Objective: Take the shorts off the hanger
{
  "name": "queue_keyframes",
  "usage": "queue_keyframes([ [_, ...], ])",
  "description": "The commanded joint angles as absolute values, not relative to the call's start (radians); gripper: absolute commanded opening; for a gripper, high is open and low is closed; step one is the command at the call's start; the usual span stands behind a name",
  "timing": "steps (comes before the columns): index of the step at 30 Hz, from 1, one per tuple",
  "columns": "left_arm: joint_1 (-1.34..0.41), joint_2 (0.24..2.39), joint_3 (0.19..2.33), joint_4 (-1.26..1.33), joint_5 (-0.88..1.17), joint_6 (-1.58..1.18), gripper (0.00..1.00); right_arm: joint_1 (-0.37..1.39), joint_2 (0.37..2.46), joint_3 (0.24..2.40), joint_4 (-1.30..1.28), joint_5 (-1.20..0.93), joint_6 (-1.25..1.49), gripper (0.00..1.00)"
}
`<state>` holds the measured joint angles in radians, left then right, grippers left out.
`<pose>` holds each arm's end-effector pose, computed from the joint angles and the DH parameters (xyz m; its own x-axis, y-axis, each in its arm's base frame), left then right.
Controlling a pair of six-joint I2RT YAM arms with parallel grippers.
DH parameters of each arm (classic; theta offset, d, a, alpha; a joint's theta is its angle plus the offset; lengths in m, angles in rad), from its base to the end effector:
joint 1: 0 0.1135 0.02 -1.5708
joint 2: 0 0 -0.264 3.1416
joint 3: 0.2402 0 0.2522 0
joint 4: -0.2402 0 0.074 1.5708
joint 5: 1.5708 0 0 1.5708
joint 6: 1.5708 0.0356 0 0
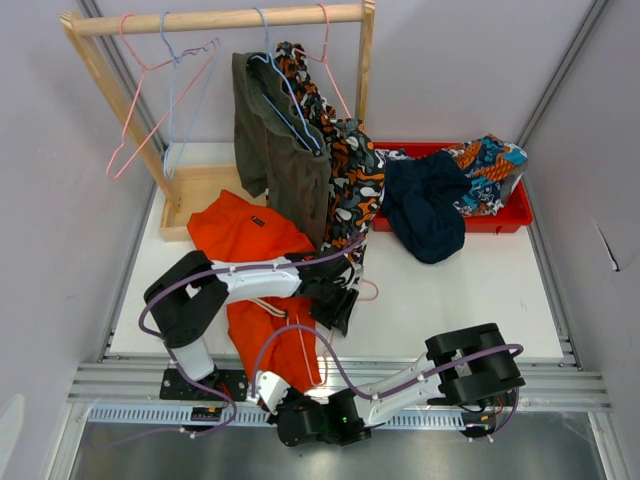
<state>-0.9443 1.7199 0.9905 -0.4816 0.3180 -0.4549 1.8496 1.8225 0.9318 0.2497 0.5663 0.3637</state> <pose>0.1785 -0.2656 0.1551 -0.8594 0.4756 -0.1877 0.5081 0.7533 -0.4176 -0.0834 0.3608 0.1542 -0.1769 -0.4728 -0.8632 -0.9274 0.3738 -0.0147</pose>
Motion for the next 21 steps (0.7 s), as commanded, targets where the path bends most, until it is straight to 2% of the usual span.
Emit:
queue_keyframes([
  [1,-0.965,1.756,1.022,-0.426,0.305,-0.477,0.51,1.858,1.782,0.919,0.288,0.609,0.382,0.0],
  [2,-0.966,1.762,1.022,-0.422,0.304,-0.479,0.4,1.858,1.782,0.919,0.288,0.607,0.382,0.0],
  [4,-0.969,1.773,1.022,-0.414,0.299,-0.48,0.25,1.858,1.782,0.917,0.29,0.607,0.382,0.0],
  [5,-0.971,1.775,1.025,-0.416,0.299,-0.48,0.09,1.858,1.782,0.917,0.29,0.607,0.383,0.0],
  [7,-0.974,1.769,1.037,-0.425,0.287,-0.48,0.0,1.858,1.786,0.917,0.29,0.604,0.385,0.0],
  [14,-0.98,1.567,1.176,-0.633,0.23,-0.466,0.0,1.865,1.773,0.907,0.301,0.63,0.379,0.0],
  [21,-0.98,1.356,1.46,-0.845,0.213,-0.495,0.0,1.902,1.74,0.903,0.282,0.702,0.37,0.0],
])
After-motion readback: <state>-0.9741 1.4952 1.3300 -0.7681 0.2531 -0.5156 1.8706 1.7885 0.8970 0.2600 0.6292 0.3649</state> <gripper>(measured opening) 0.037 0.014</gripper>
